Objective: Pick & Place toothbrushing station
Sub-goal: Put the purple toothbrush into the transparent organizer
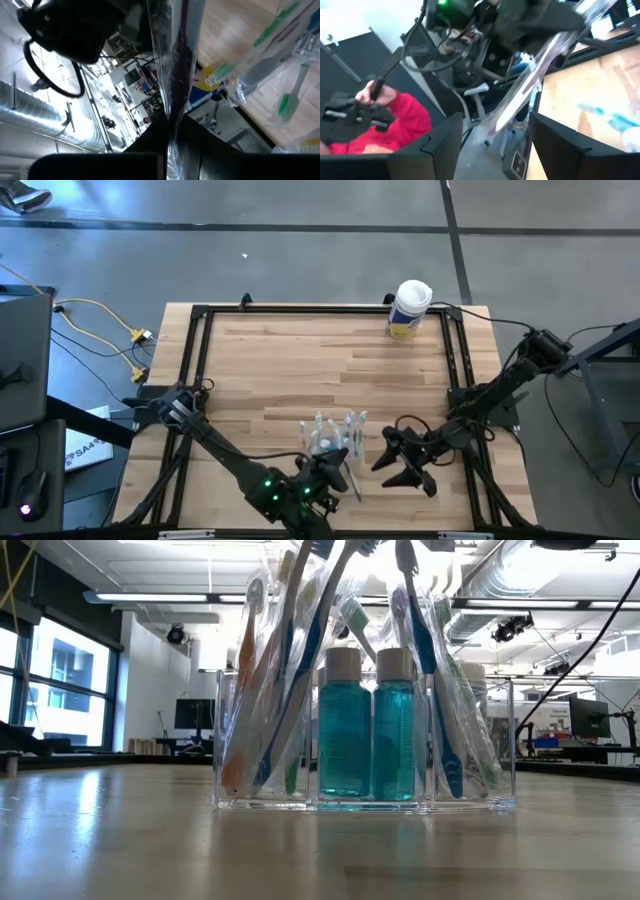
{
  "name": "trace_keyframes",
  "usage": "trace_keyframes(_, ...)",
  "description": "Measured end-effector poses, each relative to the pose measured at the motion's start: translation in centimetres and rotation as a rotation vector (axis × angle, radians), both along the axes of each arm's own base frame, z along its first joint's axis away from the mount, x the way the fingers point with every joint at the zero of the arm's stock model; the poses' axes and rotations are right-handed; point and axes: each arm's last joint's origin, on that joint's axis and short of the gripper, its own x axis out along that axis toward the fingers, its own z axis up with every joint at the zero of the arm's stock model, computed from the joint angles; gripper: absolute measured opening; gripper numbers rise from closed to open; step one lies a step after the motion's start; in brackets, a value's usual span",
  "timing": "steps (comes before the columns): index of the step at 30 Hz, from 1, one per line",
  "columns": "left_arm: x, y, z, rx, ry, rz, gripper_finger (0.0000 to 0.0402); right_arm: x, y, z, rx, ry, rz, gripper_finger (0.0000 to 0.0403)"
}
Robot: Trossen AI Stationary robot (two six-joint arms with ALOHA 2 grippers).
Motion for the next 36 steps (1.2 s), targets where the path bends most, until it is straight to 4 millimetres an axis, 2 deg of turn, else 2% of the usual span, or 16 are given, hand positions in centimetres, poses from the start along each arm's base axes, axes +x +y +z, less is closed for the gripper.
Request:
trace_keyframes(9,0.0,0.0,0.0,-0.007,0.007,-0.011,0.0015,1.5,-2.1,0.6,0.036,-0.052,-0.043,0.0227)
trace_keyframes(21,1.5,1.4,0.4,-0.031,-0.009,-0.003,0.0016,2.1,-3.0,0.5,0.081,-0.017,-0.045,0.0293)
trace_keyframes(31,3.3,3.4,1.1,-0.07,-0.049,0.007,0.0016,2.3,-3.3,0.5,0.094,-0.005,-0.058,0.029)
trace_keyframes(36,3.7,3.6,1.4,-0.069,-0.049,-0.026,0.0016,2.3,-3.3,0.5,0.094,-0.005,-0.058,0.0289)
